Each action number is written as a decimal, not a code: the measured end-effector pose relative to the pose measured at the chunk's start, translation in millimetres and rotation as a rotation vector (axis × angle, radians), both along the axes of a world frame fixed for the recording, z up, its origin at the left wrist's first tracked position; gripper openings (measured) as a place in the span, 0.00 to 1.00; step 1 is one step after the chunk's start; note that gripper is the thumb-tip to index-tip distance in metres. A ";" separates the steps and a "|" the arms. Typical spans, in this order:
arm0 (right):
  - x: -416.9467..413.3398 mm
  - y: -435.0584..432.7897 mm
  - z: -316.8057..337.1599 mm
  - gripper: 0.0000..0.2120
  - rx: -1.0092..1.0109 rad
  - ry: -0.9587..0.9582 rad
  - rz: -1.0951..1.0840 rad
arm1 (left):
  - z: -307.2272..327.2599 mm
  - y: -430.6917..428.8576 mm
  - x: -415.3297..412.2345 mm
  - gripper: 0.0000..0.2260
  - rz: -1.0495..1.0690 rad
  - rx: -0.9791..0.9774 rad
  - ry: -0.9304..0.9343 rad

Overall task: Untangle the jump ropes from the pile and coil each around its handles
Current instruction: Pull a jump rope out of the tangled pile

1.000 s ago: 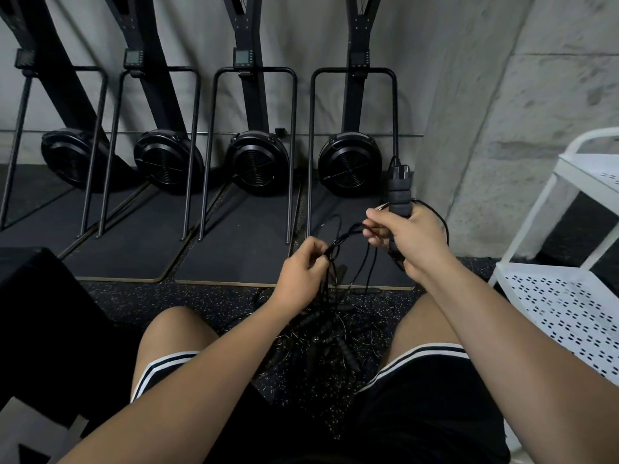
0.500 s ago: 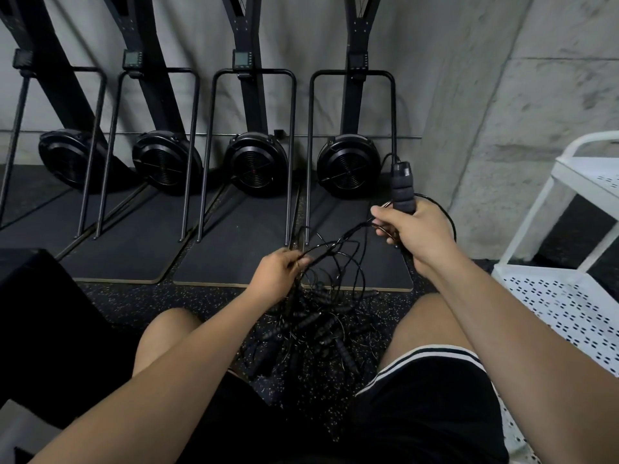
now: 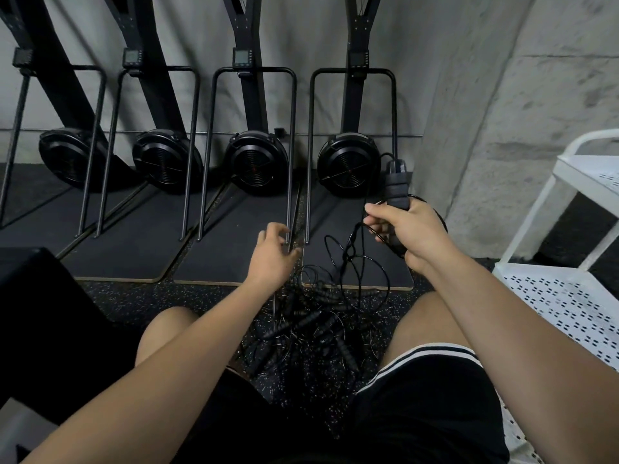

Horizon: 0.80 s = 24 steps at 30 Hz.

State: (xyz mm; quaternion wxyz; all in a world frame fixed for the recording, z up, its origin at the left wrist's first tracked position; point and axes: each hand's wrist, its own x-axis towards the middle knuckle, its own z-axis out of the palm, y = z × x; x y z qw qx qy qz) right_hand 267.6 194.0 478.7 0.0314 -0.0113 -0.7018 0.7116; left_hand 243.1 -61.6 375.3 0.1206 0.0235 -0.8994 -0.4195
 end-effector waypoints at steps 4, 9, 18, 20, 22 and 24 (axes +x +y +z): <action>1.0 -2.0 3.4 0.04 0.000 0.001 0.018 | -1.1 21.1 12.1 0.06 -0.187 0.008 0.007; 4.1 -3.9 6.1 0.04 -0.019 0.018 0.007 | 11.1 50.3 30.6 0.12 -0.256 0.353 -0.143; 5.0 -5.5 7.6 0.06 -0.153 0.045 -0.098 | -15.2 71.7 42.7 0.11 -0.031 0.302 0.126; 2.9 -7.3 6.5 0.07 -0.166 0.048 -0.106 | -15.5 80.3 47.4 0.11 -0.025 0.331 0.123; 1.5 -10.3 4.4 0.08 -0.184 0.053 -0.109 | -12.6 90.3 51.0 0.21 -0.036 0.297 0.088; 1.5 -13.1 1.9 0.09 -0.208 0.053 -0.108 | -8.7 97.6 49.6 0.23 -0.024 0.287 0.047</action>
